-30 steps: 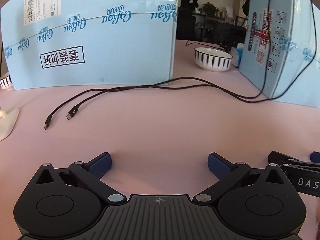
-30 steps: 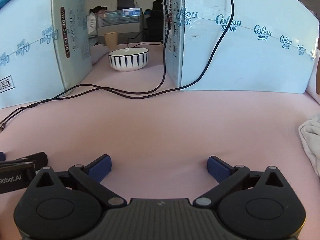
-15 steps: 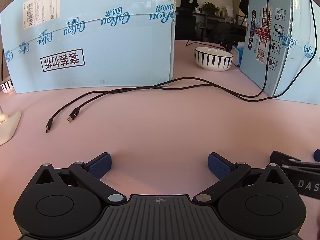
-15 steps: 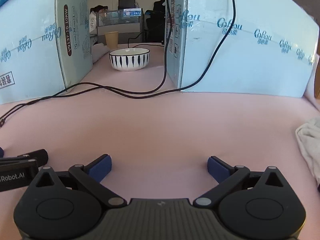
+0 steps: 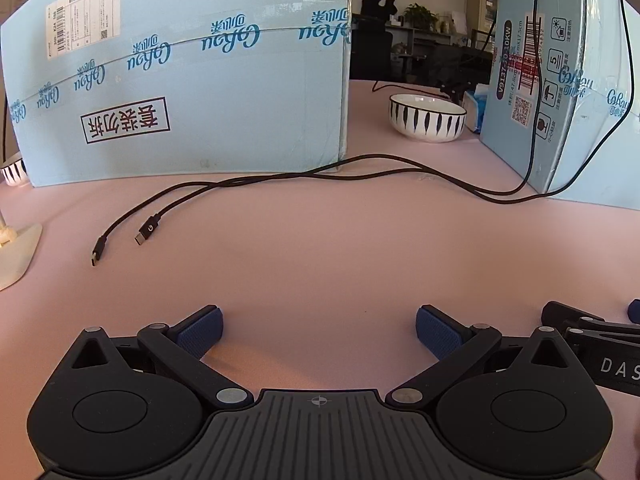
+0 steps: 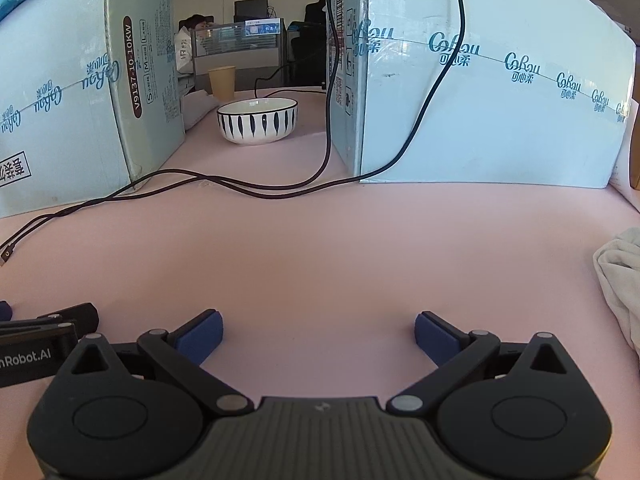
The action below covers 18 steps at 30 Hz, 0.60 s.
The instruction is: Fold clothes
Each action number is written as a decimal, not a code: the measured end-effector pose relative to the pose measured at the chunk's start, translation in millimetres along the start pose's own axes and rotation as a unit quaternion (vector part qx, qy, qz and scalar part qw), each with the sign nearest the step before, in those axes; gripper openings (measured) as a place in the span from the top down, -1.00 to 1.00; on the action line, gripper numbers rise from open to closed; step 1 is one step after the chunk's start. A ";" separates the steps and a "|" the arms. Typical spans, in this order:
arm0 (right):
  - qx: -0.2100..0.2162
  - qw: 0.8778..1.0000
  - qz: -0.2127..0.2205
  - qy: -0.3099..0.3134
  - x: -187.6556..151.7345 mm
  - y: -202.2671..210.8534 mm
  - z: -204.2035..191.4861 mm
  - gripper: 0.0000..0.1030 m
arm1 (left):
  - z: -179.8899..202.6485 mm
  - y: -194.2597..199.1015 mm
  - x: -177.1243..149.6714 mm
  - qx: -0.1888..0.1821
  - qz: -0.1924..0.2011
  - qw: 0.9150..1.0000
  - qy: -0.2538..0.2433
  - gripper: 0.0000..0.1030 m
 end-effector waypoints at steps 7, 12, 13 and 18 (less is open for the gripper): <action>-0.002 1.000 -0.002 0.003 0.4 -1.3 -0.2 -1.00 | 1.2 0.5 0.3 0.000 0.000 1.000 -0.001 -1.00; 0.000 1.000 -0.002 0.001 0.4 -1.1 0.3 -1.00 | 0.0 -0.1 0.5 -0.001 0.000 1.000 -0.001 -1.00; 0.000 1.000 -0.001 0.001 0.4 -1.1 0.5 -1.00 | -0.5 -0.3 0.5 -0.001 0.000 1.000 0.000 -1.00; 0.000 1.000 -0.001 0.001 0.6 -1.4 0.4 -1.00 | -0.5 -0.5 0.4 -0.001 0.000 1.000 -0.001 -1.00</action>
Point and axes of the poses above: each gripper's, at about its wrist camera, not at the fingertips, and y roughly against the way its jaws point, z to its right, x to its top, the point moved 8 cm from there along -y, roughly the way its jaws point, and after that the axes turned 1 degree about -x, right-handed, at the moved point
